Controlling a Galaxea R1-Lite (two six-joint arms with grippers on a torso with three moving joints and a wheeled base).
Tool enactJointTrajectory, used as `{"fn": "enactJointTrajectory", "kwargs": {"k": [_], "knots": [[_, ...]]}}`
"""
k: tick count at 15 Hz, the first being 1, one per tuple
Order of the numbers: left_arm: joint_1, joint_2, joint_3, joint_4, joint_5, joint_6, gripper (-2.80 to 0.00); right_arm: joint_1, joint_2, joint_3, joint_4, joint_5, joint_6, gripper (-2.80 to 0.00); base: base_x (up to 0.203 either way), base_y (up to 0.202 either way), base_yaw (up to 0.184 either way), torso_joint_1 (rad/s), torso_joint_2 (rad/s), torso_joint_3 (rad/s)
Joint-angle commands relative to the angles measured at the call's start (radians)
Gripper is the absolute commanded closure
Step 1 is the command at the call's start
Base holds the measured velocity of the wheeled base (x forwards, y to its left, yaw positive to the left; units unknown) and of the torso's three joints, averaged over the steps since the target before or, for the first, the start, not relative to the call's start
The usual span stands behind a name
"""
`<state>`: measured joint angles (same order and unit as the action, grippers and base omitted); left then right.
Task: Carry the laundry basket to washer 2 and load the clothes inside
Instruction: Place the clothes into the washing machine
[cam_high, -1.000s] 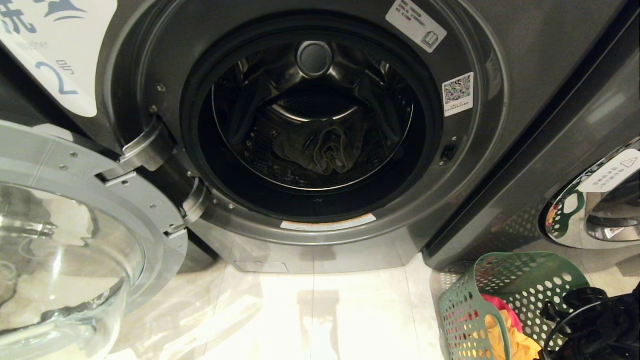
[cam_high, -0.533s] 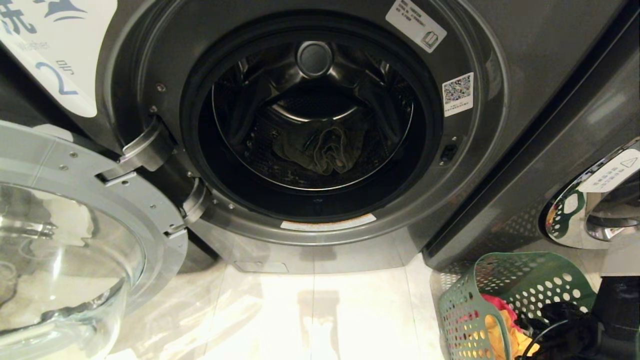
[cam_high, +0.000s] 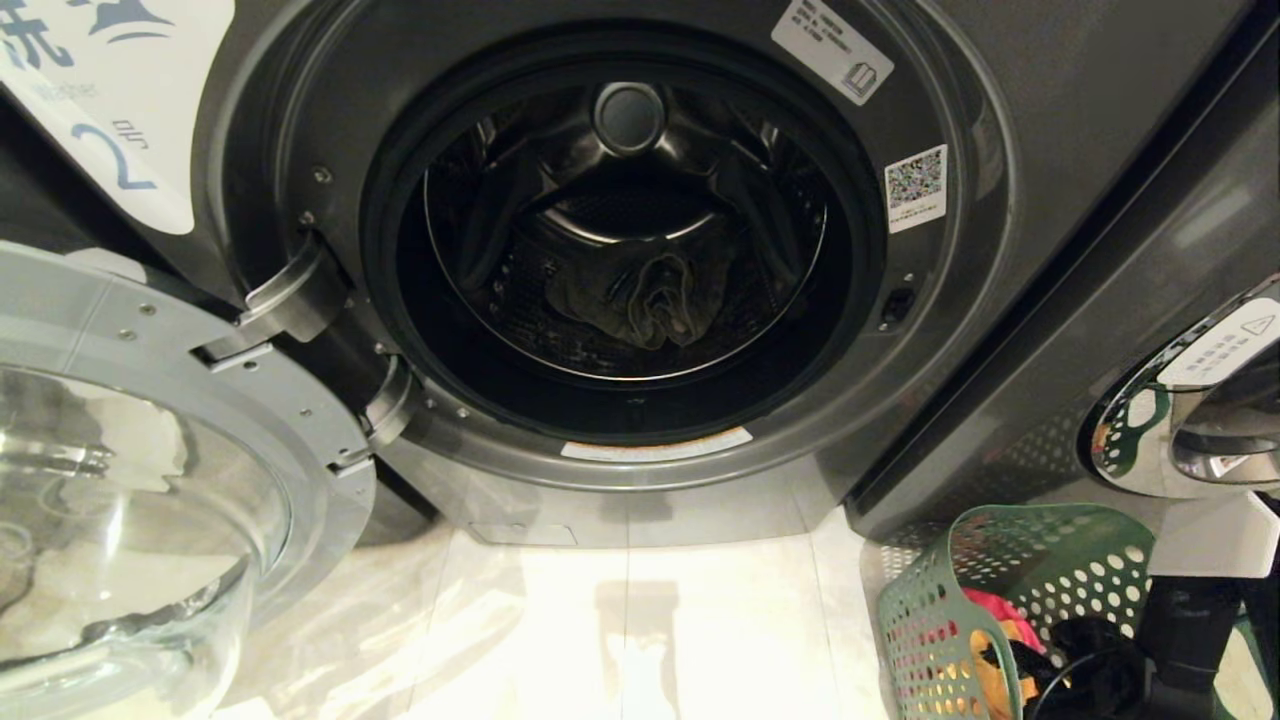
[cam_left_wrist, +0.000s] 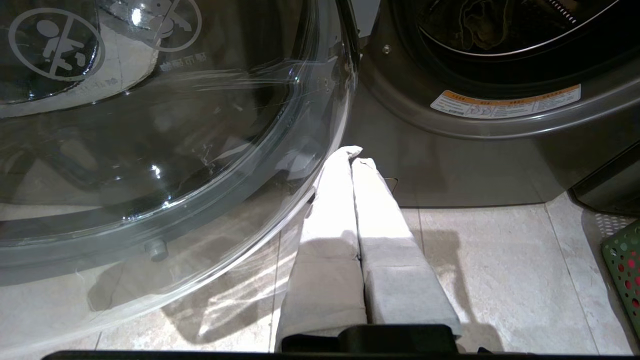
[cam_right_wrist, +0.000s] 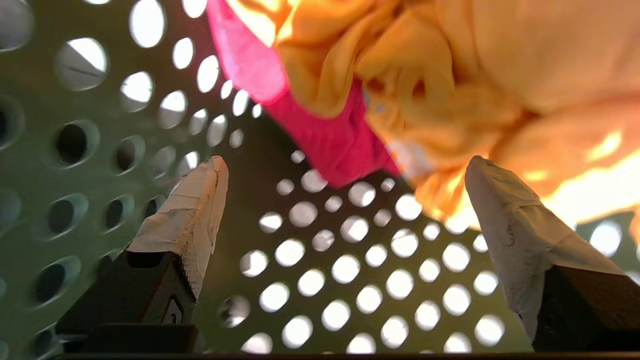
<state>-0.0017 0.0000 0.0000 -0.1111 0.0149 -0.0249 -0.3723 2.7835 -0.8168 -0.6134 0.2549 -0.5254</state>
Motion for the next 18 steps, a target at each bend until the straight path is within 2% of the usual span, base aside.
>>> {"fn": "enactJointTrajectory", "kwargs": {"k": [1,5,11,14,18], "knots": [[0.0,0.002,0.04,-0.001,0.0,-0.001,0.0,0.005,0.068,-0.057,-0.005,0.005,-0.027,-2.8,0.0,0.0,0.0,0.0,0.0,0.0],[0.0,0.002,0.04,-0.001,0.0,-0.001,0.0,0.037,0.158,-0.184,-0.005,0.007,-0.042,-2.8,0.0,0.0,0.0,0.0,0.0,0.0],[0.0,0.002,0.04,-0.001,0.0,-0.001,0.0,0.095,0.24,-0.306,-0.003,0.001,-0.043,-2.8,0.0,0.0,0.0,0.0,0.0,0.0],[0.0,0.002,0.04,-0.001,0.0,-0.001,0.0,0.101,0.248,-0.327,-0.004,-0.057,-0.041,-2.8,0.0,0.0,0.0,0.0,0.0,0.0],[0.0,0.002,0.04,-0.001,0.0,0.0,0.0,0.099,0.265,-0.369,-0.005,-0.091,-0.034,-2.8,0.0,0.0,0.0,0.0,0.0,0.0]]}}
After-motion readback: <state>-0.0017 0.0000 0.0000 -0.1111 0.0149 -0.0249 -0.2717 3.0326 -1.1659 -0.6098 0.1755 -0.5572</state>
